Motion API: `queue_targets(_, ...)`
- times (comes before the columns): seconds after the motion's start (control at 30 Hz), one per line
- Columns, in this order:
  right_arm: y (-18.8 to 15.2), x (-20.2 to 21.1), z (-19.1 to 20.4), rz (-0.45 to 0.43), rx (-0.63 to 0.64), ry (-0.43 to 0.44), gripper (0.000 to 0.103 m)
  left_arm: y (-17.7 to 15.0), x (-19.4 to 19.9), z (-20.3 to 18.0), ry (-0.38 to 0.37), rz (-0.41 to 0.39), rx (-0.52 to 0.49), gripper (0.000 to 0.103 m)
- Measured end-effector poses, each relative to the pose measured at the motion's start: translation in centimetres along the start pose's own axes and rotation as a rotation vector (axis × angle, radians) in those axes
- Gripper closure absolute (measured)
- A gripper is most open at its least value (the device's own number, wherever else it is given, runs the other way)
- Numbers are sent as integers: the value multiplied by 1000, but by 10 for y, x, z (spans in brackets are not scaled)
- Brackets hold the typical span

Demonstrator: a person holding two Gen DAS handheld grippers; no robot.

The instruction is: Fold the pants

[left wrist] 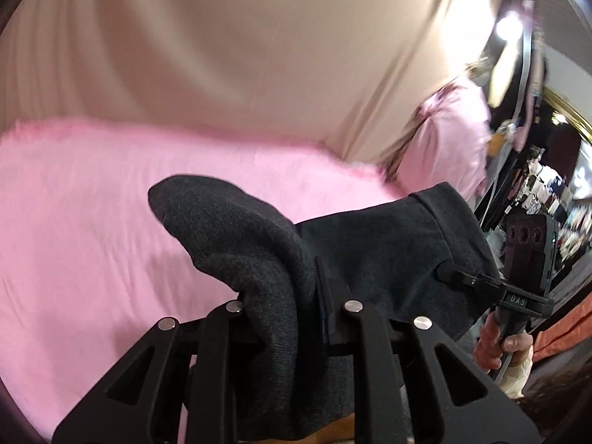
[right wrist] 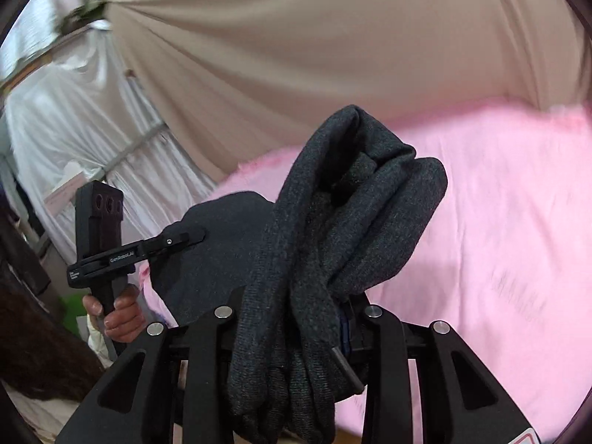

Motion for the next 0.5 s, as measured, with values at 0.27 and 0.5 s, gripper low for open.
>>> queue_targets(0.27, 120, 57, 56, -324, 299, 5, 73, 105, 96, -52, 28, -437, -192, 85)
queue_targets(0.5, 211, 25, 3, -398, 294, 7, 71, 179, 72, -44, 111, -552, -198, 82)
Point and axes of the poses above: each gripper's, at about its wrist camera, not at the fingertips, and x roughly against the way its jaws point, z to its left, y to its top, the point moved 1 cm from there along -x, roughly the way its jaws point, and after that the axes turned 6 degrees about y, right-handed, at the moved point
